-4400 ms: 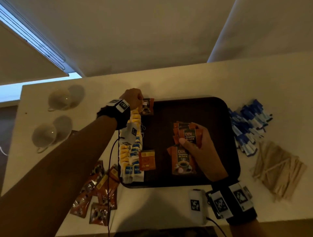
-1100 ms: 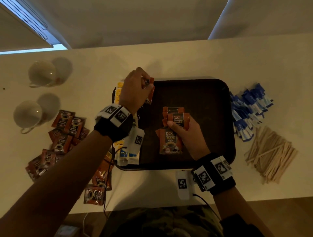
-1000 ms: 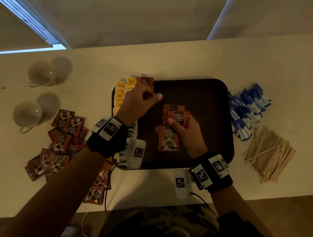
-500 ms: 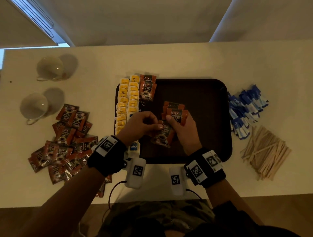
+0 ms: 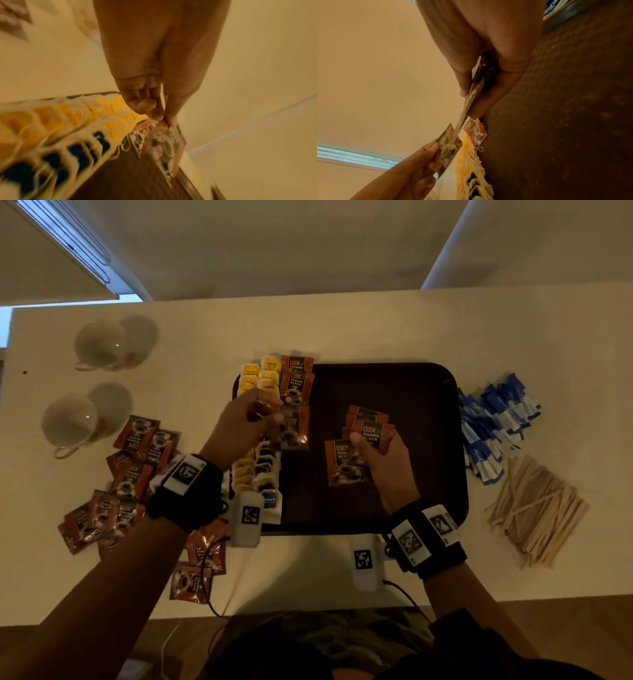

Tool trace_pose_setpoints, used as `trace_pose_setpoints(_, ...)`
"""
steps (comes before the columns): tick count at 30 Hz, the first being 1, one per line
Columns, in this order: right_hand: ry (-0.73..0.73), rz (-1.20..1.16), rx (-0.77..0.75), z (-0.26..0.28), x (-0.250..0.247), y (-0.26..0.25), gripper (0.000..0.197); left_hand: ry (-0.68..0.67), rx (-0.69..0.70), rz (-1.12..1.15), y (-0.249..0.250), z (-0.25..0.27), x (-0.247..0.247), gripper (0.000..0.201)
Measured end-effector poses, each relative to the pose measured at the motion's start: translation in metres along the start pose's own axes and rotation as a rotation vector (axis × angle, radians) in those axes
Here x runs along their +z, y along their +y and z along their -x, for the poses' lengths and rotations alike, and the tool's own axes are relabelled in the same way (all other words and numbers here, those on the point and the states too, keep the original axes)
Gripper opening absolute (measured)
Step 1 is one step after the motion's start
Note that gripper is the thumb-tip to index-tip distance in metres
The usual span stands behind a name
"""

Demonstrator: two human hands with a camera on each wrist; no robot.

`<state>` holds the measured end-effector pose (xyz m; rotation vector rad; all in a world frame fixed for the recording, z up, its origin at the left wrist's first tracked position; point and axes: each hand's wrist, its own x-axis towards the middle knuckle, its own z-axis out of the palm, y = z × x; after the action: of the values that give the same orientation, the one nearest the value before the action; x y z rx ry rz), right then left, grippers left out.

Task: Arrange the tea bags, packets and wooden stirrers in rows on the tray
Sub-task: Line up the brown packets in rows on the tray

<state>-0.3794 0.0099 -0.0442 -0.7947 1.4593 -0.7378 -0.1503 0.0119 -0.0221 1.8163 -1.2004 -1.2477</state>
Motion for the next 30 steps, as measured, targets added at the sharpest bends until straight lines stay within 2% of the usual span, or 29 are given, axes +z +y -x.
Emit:
trace_pose_setpoints(3,-0.017,-0.002,0.002,0.000,-0.002,0.001,0.030,0.067,0.024,-0.150,-0.007,-0.033,-0.006,0.019)
trace_pose_setpoints(5,-0.024,0.003,0.005,0.000,-0.002,0.002,0.028,0.041,0.016,-0.242,-0.008,-0.051,-0.003,0.011)
trace_pose_setpoints(11,-0.051,0.011,0.015,0.000,-0.003,0.006,0.028,-0.023,0.022,-0.482,-0.008,-0.085,0.015,0.019)
trace_pose_setpoints(15,-0.037,0.029,0.030,-0.001,-0.004,0.007,0.029,0.014,-0.003,-0.610,-0.011,-0.094,0.021,0.015)
trace_pose_setpoints(23,-0.031,0.022,0.043,-0.003,-0.005,0.006,0.034,0.013,0.058,-0.827,-0.006,-0.095,0.025,0.017)
trace_pose_setpoints(28,-0.034,0.035,0.051,-0.004,-0.004,0.005,0.031,0.037,0.204,-0.842,0.002,-0.090,0.031,0.029)
trace_pose_setpoints(30,-0.036,0.037,0.061,-0.003,-0.004,0.005,0.032,-0.060,0.281,-0.866,0.005,-0.087,0.038,0.037)
